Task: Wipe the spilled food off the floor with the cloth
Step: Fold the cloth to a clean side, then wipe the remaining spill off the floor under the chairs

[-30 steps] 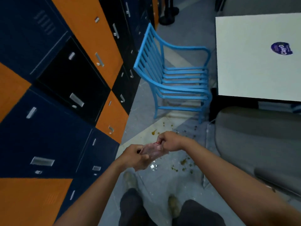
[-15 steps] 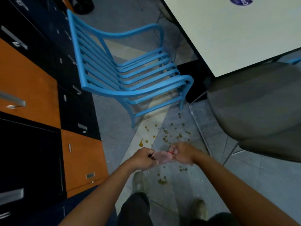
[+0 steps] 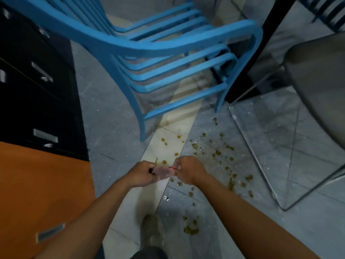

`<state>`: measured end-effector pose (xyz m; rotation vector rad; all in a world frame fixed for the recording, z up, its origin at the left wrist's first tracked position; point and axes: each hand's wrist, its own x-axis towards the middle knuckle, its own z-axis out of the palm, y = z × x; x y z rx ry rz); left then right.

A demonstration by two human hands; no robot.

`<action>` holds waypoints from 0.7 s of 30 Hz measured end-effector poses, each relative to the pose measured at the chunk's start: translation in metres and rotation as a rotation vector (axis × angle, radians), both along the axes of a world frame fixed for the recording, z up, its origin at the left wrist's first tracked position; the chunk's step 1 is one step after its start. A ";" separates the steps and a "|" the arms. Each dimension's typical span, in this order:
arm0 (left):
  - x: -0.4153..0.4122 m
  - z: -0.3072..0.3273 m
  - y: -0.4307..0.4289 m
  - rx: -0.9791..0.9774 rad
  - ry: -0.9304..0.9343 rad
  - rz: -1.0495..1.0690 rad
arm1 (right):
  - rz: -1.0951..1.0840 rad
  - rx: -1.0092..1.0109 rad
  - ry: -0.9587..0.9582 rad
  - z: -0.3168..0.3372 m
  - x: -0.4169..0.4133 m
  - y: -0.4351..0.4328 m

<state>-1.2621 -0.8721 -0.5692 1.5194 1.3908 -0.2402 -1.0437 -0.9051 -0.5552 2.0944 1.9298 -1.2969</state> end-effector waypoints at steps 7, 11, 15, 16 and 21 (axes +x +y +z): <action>-0.042 -0.135 0.015 0.306 0.010 0.017 | 0.042 0.179 0.076 -0.121 -0.022 0.025; -0.051 -0.197 -0.025 0.193 0.076 -0.021 | 0.056 0.107 -0.014 -0.176 0.001 0.011; -0.046 -0.257 -0.027 0.379 0.111 0.142 | 0.011 0.164 -0.090 -0.203 0.033 0.004; -0.042 -0.268 -0.023 0.424 0.162 0.112 | 0.014 0.182 -0.103 -0.206 0.038 0.004; -0.025 -0.320 -0.002 0.537 0.309 -0.167 | -0.010 0.291 -0.103 -0.213 0.045 0.009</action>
